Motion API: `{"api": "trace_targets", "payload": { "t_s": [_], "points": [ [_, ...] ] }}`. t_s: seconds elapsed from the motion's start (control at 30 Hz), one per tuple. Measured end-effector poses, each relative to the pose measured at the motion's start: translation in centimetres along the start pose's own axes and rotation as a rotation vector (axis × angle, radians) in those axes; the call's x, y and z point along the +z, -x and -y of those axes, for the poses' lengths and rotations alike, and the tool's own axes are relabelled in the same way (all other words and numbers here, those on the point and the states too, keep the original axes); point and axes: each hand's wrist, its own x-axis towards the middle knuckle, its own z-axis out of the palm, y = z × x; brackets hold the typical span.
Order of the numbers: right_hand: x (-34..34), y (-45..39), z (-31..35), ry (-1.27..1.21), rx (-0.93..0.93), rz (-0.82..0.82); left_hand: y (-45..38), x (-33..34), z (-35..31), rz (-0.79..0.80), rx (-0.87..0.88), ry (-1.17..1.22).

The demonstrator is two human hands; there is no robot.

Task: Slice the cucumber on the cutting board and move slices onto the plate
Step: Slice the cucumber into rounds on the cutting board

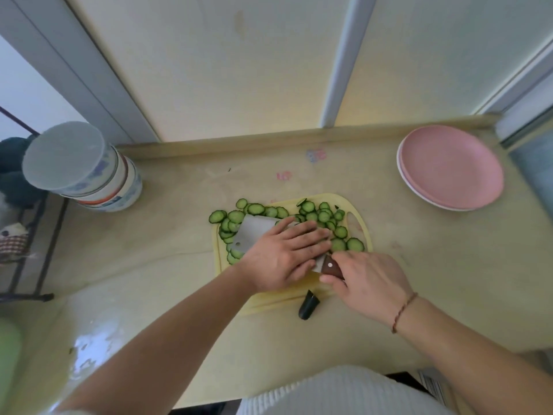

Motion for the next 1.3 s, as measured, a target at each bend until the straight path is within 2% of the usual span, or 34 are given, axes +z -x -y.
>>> {"api": "trace_targets", "payload": {
  "t_s": [0.13,0.3,0.53,0.7,0.77,0.9,1.1,1.17,1.3],
  "points": [
    [0.1,0.7,-1.4,0.017,0.020,-0.008,0.6,-0.1,1.1,-0.030,0.000,-0.010],
    [-0.1,3.2,-4.3,-0.006,0.067,-0.028,2.5,0.2,2.7,-0.034,-0.107,-0.049],
    [-0.1,8.2,-8.9,0.061,0.183,-0.043,3.0,2.1,1.9,-0.095,-0.179,-0.095],
    [-0.2,11.6,-10.7,-0.108,0.395,-0.136,3.5,2.3,-2.0,-0.247,-0.361,-0.087],
    [0.1,11.8,-10.4,-0.218,0.464,-0.143,3.5,2.6,-5.6,-0.224,-0.403,-0.036],
    [1.1,11.5,-9.0,-0.398,0.512,-0.156,3.9,4.6,-10.6,-0.115,-0.357,0.058],
    [1.9,11.4,-7.1,-0.503,0.488,-0.127,5.6,4.1,-10.2,-0.191,-0.414,0.143],
    [1.9,11.5,-6.8,-0.537,0.497,-0.139,7.5,2.1,-8.6,-0.285,-0.497,0.097],
    [1.8,12.1,-6.3,-0.591,0.536,-0.185,13.8,-2.2,-4.1,-0.455,-0.835,-0.077]
  ]
}}
